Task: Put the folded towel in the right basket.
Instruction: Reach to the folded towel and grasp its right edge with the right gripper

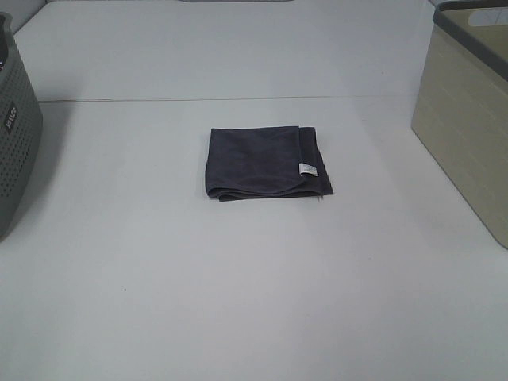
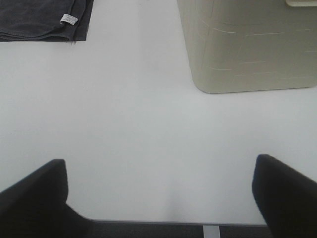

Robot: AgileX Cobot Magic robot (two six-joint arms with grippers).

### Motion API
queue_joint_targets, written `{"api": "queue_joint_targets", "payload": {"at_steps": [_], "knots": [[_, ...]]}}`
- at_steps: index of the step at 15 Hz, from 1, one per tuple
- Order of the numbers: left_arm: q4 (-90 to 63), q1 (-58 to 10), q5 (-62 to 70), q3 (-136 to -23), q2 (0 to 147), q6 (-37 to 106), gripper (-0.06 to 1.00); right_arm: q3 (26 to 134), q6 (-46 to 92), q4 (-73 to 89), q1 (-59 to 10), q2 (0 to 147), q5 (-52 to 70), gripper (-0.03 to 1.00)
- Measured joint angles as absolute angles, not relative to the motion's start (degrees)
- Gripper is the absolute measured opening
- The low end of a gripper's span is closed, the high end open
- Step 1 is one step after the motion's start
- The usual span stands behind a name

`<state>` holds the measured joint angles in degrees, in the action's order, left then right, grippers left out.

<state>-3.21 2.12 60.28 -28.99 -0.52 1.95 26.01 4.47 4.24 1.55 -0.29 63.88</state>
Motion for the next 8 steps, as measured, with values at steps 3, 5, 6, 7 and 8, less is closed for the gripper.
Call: {"api": "queue_joint_targets", "payload": {"at_steps": [3,5,6,7,8], "knots": [[-3.2,2.1,60.3,-29.0,-0.5,1.9,0.99,26.0,4.5,4.2,1.5,-0.3,63.9,0.97],[-3.2,2.1,60.3,-29.0,-0.5,1.9,0.99,26.0,4.5,4.2,1.5,-0.3,63.9,0.97],[-3.2,2.1,60.3,-29.0,-0.5,1.9,0.99,26.0,4.5,4.2,1.5,-0.3,63.9,0.97],[-3.2,2.1,60.3,-29.0,-0.5,1.9,0.99,26.0,4.5,4.2,1.5,-0.3,63.9,0.97],[-3.2,2.1,60.3,-29.0,-0.5,1.9,0.99,26.0,4.5,4.2,1.5,-0.3,63.9,0.97]]}}
